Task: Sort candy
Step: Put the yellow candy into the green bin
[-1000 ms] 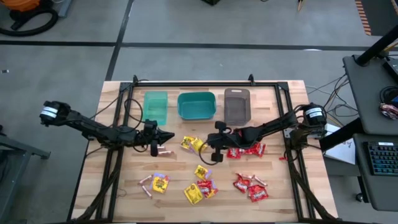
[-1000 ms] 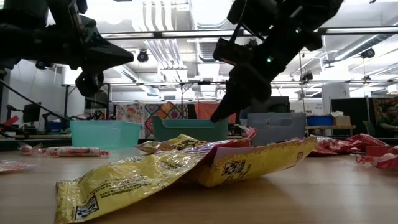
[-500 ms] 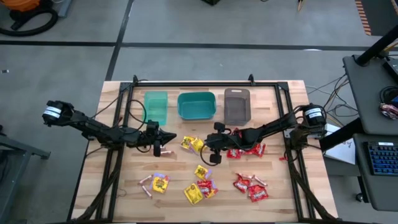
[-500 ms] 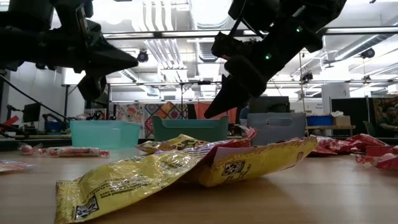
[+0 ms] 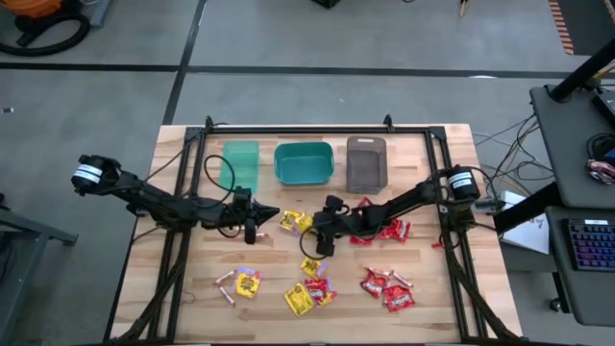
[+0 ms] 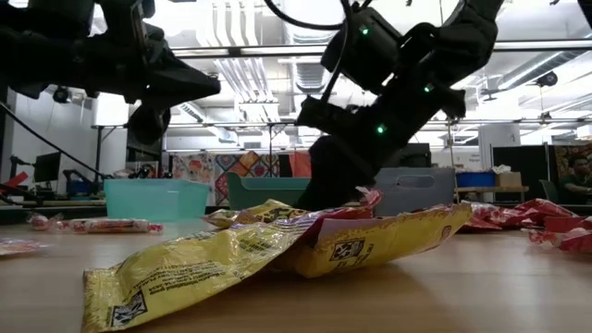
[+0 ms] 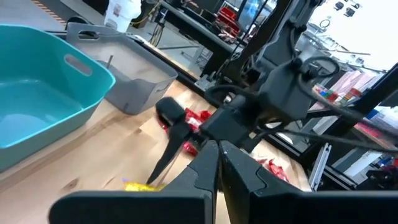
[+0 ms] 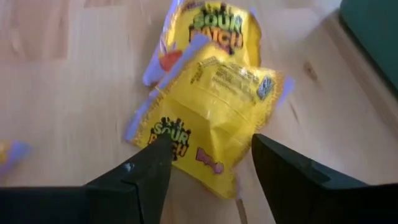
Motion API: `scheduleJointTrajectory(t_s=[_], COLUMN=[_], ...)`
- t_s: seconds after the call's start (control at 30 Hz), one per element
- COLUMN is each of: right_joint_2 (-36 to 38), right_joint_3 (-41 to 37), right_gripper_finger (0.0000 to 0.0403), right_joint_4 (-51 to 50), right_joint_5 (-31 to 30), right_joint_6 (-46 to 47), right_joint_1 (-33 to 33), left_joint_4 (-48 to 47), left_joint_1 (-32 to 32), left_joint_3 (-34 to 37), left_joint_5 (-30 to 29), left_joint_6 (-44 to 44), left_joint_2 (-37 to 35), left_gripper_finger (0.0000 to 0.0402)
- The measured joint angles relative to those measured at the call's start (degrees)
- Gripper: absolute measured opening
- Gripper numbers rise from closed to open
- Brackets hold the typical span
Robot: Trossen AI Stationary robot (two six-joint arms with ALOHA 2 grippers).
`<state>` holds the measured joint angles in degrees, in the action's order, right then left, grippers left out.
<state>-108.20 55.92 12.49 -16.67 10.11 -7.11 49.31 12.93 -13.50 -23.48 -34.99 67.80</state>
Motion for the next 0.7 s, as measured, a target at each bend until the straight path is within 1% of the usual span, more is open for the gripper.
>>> scheduleJointTrajectory(t_s=[0.1,0.17,0.27,0.4,0.43,0.63,0.7], right_joint_2=[-0.64,-1.15,-1.58,-1.97,-1.97,0.82,2.49], right_joint_3=[0.33,0.48,0.5,0.6,0.59,0.39,0.52], right_gripper_finger=[0.02,0.0176,0.0121,0.0032,0.0021,0.0009,0.0009], right_joint_4=[0.21,0.41,0.45,0.27,0.24,-1.85,-3.86], right_joint_5=[-1.08,-1.32,-0.75,0.87,1.15,2.08,2.06], right_joint_6=[0.37,0.54,0.56,-0.64,-0.95,-1.14,-1.23], right_joint_1=[0.14,0.49,0.93,1.35,1.38,1.22,1.14], left_joint_4=[0.23,0.33,0.84,1.14,1.12,1.19,1.21], left_joint_1=[0.0,0.05,0.2,0.33,0.35,0.37,0.37], left_joint_3=[-0.9,-0.83,-0.8,-0.76,-0.76,-0.76,-0.77], left_joint_5=[0.02,0.01,0.05,0.45,0.45,0.75,1.9], left_joint_6=[-0.02,-0.02,-0.02,-0.03,-0.02,-0.04,-0.04], left_joint_2=[1.03,1.16,1.67,1.65,1.64,1.48,1.48], left_gripper_finger=[0.0,0.0,0.0,0.0,0.0,0.0,0.0])
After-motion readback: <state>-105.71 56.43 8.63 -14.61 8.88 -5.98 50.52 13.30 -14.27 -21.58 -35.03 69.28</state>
